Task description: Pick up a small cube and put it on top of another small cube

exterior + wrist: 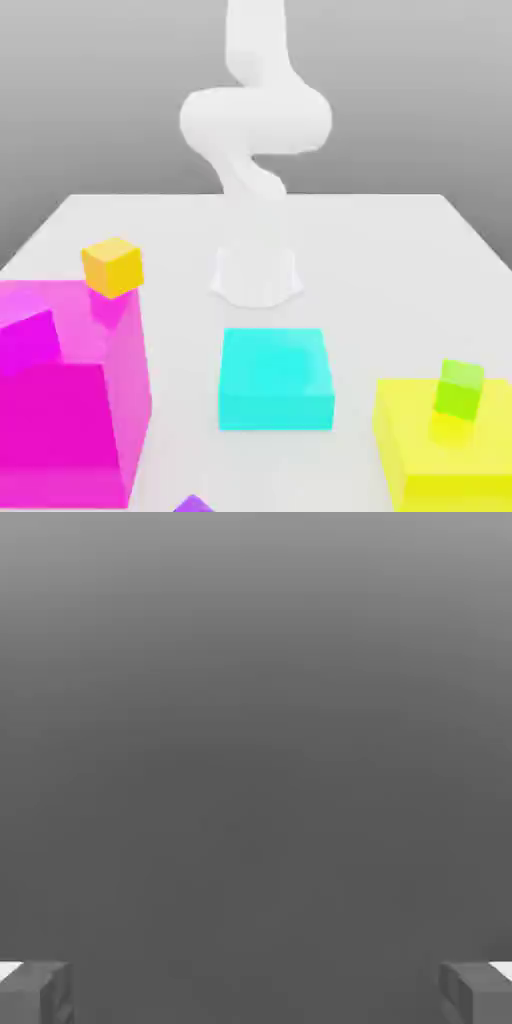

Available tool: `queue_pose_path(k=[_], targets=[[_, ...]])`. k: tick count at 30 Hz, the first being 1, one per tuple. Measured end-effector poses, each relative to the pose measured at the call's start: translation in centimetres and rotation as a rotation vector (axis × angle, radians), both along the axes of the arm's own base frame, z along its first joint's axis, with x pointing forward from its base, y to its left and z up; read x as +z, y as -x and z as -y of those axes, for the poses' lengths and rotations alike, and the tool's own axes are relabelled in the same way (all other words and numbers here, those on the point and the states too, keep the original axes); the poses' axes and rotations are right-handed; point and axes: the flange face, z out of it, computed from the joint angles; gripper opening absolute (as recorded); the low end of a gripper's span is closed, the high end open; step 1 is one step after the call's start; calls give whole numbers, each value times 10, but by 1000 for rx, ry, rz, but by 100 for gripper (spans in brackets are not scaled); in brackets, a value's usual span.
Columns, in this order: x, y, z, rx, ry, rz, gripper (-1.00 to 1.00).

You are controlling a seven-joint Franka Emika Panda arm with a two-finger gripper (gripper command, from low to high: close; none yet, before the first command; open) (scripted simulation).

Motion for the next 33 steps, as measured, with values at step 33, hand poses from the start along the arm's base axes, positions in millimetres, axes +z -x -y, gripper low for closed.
queue_pose_path(k=[33], targets=[[-535, -156, 62, 772, 304, -693, 0]])
